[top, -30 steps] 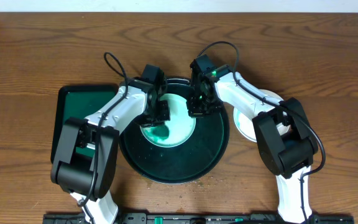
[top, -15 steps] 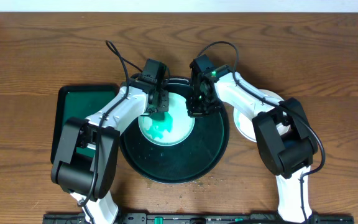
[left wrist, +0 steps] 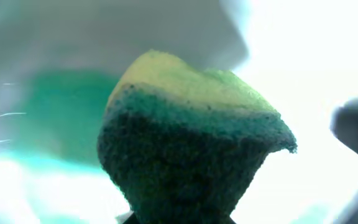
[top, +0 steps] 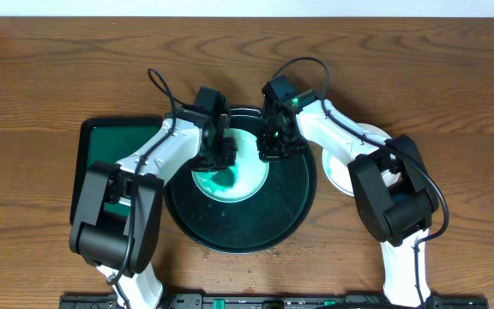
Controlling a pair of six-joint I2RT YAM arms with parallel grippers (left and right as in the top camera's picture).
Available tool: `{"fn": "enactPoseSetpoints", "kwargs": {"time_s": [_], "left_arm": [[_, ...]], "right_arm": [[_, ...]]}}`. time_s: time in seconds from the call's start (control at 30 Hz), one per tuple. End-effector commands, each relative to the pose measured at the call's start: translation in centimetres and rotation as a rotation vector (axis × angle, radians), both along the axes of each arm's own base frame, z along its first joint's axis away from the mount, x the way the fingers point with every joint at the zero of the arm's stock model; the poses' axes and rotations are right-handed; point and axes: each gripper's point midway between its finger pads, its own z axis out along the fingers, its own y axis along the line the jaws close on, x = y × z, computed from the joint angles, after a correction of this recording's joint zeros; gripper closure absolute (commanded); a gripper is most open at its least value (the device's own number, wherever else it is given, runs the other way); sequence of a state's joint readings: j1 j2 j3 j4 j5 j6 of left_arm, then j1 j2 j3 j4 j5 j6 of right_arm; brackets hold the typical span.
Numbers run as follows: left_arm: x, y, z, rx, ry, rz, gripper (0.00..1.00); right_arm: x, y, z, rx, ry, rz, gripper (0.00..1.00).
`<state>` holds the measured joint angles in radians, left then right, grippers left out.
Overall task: Clean dirty plates on tray and stack at the side
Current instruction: 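Scrub the last plate with the sponge in the left gripper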
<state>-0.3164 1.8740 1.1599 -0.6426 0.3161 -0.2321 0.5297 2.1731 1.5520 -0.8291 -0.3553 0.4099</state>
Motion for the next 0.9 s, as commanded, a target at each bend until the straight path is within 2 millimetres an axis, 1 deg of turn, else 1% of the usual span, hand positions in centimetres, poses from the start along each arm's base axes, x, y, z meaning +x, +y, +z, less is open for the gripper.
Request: {"fn": "enactPoseSetpoints", "kwargs": {"time_s": [0.0,0.1,0.17,0.23,0.3,0.33,0.4,0.43,0.5,0.6,0.63,0.73,0.8,0.83,0.87], "left_arm": [[0.2,-2.2,0.3,-0.114,-0.036,-0.119,0.92],[2.3,-0.6,-0.1,-0.001,-0.130,-0.099,0.93],[4.1,1.5,-0.2,0.123,-0.198,-0.045,0.93],[5.4,4.0,-0.1,0.261,-0.251,0.054,0.93],[6.1,6.6,0.3,0.394,-0.289,0.184,0.92],[6.3,7.6,0.5,0.442,-0.301,0.236,0.93],[5.8,8.1,0.4,0.462,-0.287,0.271,0.92],[5.4,8.0,0.3,0.456,-0.266,0.275,0.92],[3.8,7.2,-0.4,0.409,-0.185,0.253,0.93],[0.5,4.9,-1.1,0.283,-0.022,0.202,0.92],[-0.5,3.9,-1.1,0.234,0.026,0.174,0.92],[-3.2,0.0,-0.5,0.020,0.144,0.033,0.93],[-4.1,-2.3,0.4,-0.117,0.173,-0.044,0.93],[-4.2,-3.1,0.8,-0.169,0.174,-0.061,0.92],[-3.8,-3.3,0.8,-0.179,0.160,-0.063,0.93]], "right_arm": [[-0.4,-0.7,-1.4,-0.042,0.022,-0.014,0.99],[-0.4,-0.7,-1.4,-0.042,0.022,-0.014,0.99],[-0.4,-0.7,-1.4,-0.042,0.022,-0.014,0.99],[-0.4,-0.7,-1.4,-0.042,0.023,-0.014,0.99],[-0.4,-0.7,-1.4,-0.042,0.023,-0.013,0.99],[-0.4,-0.7,-1.4,-0.042,0.023,-0.013,0.99],[-0.4,-0.7,-1.4,-0.041,0.021,-0.010,0.99],[-0.4,-0.7,-1.4,-0.041,0.021,-0.011,0.99],[-0.4,-0.7,-1.4,-0.041,0.021,-0.011,0.99],[-0.4,-0.7,-1.4,-0.041,0.021,-0.010,0.99],[-0.4,-0.7,-1.4,-0.041,0.021,-0.011,0.99],[-0.4,-0.7,-1.4,-0.041,0.021,-0.011,0.99],[-0.4,-0.7,-1.4,-0.040,0.021,-0.011,0.99],[-0.4,-0.7,-1.4,-0.040,0.021,-0.011,0.99],[-0.4,-0.7,-1.4,-0.041,0.022,-0.011,0.99]]}}
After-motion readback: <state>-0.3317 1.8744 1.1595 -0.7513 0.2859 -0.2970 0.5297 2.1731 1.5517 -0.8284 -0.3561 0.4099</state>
